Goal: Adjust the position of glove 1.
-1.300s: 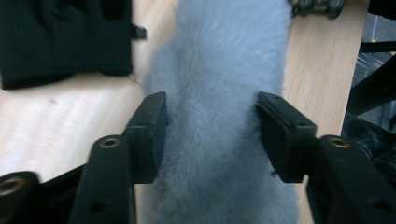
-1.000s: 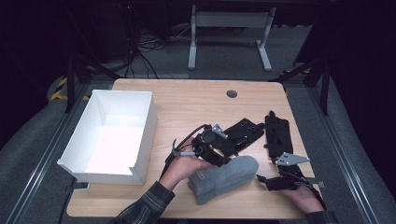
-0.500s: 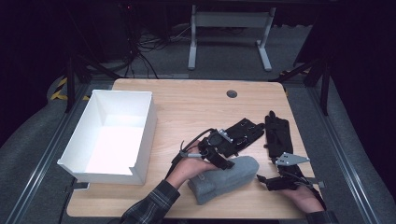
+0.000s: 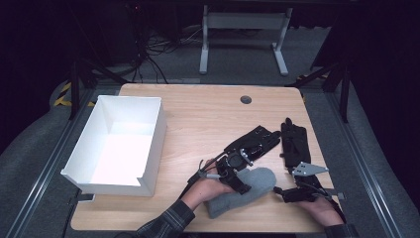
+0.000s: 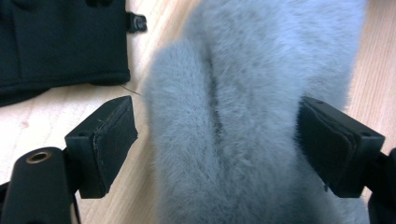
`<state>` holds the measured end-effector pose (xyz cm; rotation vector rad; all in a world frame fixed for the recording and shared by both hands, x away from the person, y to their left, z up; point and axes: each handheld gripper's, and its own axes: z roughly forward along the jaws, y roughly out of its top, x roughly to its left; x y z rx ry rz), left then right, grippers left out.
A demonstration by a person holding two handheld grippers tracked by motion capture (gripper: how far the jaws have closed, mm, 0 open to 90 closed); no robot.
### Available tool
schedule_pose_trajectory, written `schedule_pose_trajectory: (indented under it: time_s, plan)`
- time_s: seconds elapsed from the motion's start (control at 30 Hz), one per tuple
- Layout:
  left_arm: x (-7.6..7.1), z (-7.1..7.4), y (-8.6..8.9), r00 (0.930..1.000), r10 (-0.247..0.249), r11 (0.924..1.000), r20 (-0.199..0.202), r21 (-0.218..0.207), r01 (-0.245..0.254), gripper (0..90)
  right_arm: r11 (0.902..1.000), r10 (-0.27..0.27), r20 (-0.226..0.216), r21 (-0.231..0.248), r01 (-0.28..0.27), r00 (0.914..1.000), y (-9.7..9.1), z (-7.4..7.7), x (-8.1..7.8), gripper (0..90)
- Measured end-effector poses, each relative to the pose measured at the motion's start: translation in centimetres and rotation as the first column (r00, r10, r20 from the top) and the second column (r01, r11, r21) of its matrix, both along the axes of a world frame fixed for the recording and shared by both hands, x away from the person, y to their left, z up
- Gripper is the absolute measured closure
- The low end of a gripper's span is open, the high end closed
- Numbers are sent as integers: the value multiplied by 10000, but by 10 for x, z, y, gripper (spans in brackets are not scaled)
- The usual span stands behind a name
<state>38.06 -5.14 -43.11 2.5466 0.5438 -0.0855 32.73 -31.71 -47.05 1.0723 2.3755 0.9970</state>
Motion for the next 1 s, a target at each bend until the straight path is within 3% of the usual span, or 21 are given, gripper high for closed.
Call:
schedule_pose_trajectory:
  time_s: [0.3, 0.6, 0.7, 0.77, 0.87, 1.0]
  plan:
    - [-1, -8, -3, 9988, -433, 9986, -217, 298, 439, 178, 10000, 3, 3, 0, -3, 10000, 0, 0, 0, 83]
    - [-1, -9, -4, 9916, -1048, 9942, -763, 161, 1063, 369, 10000, 3, 19, 1, -3, 10000, 0, 0, 0, 83]
    - [-2, -9, -4, 9878, -1236, 9921, -950, 118, 1253, 496, 10000, -3, 28, 4, 3, 10000, 0, 0, 0, 83]
    - [-1, -9, -4, 9853, -1311, 9912, -1096, 31, 1323, 527, 10000, 1, 29, 3, -1, 10000, 0, 0, 0, 83]
    - [-1, -8, -2, 9845, -1308, 9914, -1167, -64, 1309, 609, 10000, 6, 29, 2, -6, 10000, 0, 0, 0, 83]
    - [1, -6, 1, 9836, -1160, 9931, -1382, -330, 1125, 649, 10000, 17, 19, -5, -17, 10000, 0, 0, 0, 83]
